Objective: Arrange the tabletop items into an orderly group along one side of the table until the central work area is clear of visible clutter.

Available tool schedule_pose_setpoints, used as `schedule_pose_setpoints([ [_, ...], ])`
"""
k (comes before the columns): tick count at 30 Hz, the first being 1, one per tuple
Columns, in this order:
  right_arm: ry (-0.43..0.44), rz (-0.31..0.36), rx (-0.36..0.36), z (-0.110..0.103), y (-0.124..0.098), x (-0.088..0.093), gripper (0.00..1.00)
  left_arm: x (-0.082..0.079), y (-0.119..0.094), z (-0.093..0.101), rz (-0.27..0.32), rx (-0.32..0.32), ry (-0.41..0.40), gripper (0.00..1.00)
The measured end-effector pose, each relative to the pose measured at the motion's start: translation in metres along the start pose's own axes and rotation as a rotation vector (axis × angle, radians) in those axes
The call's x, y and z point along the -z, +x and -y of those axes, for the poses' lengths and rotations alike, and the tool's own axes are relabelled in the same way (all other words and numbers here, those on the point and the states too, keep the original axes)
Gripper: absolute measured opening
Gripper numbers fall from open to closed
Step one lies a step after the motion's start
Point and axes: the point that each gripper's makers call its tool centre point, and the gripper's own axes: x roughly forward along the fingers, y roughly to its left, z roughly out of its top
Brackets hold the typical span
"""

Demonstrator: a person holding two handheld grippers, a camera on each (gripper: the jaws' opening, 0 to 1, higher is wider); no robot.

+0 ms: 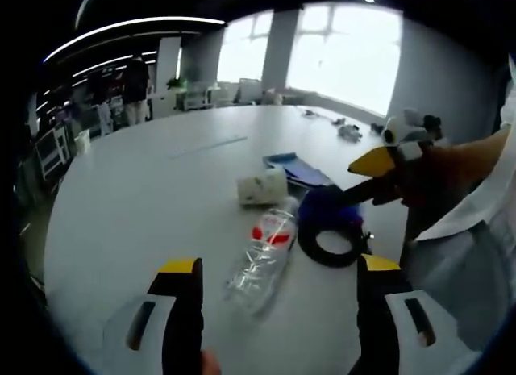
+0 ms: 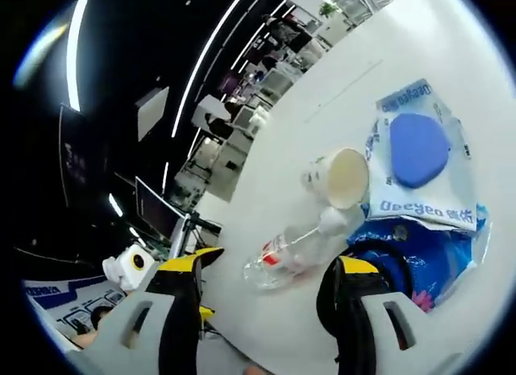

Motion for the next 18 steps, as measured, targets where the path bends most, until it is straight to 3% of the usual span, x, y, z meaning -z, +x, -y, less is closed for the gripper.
schedule_pose_setpoints([
  [5,0.033,0.013,0.009,0.001,0.006,-0.001,0.65,0.002,0.006,0.002,-0.008,0.015,0.007,0.74],
  [18,0.013,-0.014,0.009,-0.002,0.027,0.002,0.65,0.002,0.017,-0.002,-0.006,0.032,-0.017,0.73],
])
